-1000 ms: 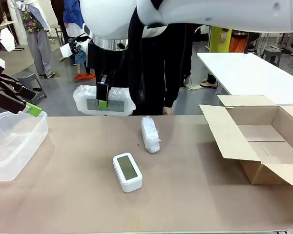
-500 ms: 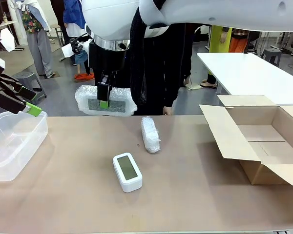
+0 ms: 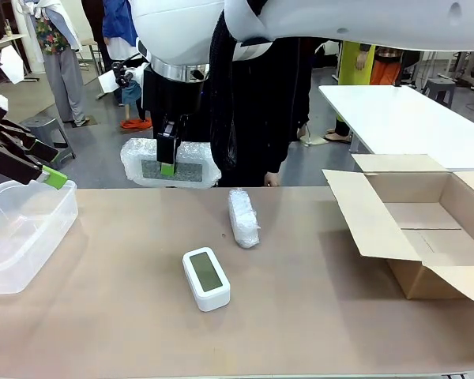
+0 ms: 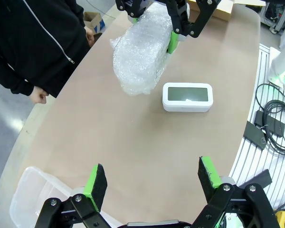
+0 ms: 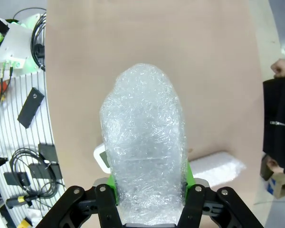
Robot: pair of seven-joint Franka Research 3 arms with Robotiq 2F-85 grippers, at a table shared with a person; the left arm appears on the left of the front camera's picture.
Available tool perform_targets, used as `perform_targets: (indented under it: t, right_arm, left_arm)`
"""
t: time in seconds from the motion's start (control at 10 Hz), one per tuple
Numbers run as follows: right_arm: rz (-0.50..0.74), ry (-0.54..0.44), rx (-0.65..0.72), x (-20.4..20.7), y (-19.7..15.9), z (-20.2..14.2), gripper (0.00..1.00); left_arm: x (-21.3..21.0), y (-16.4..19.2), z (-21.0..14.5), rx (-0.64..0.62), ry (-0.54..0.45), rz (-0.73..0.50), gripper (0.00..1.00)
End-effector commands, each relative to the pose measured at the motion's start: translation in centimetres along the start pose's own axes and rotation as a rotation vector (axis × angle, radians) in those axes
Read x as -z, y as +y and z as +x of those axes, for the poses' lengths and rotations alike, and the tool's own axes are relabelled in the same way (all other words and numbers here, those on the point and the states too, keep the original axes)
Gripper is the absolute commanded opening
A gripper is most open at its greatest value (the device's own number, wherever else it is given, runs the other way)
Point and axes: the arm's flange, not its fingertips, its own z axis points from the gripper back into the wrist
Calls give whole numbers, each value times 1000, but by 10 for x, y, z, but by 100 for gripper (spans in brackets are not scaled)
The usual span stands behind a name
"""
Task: Separate and place wrapped and unwrapped clocks.
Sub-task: If the picked Digital clock is wrapped, place it in the Package Box ; if not, place it in the Organizing box.
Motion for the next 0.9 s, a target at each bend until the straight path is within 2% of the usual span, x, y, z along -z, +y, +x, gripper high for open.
perform_targets:
  t: [0.0,0.6,0.8]
  right_arm:
    - [2,-3,-15,-2,-1,1,55]
    - [0,0,0,0,0,0,55]
    - [-169,-51,316,-62,-32,-61,55]
  left_arm:
    - [1,1,0,-1,-13,-9,100]
    - [1,1,0,-1,-13,-9,100]
    - [1,1,0,-1,-13,-9,100]
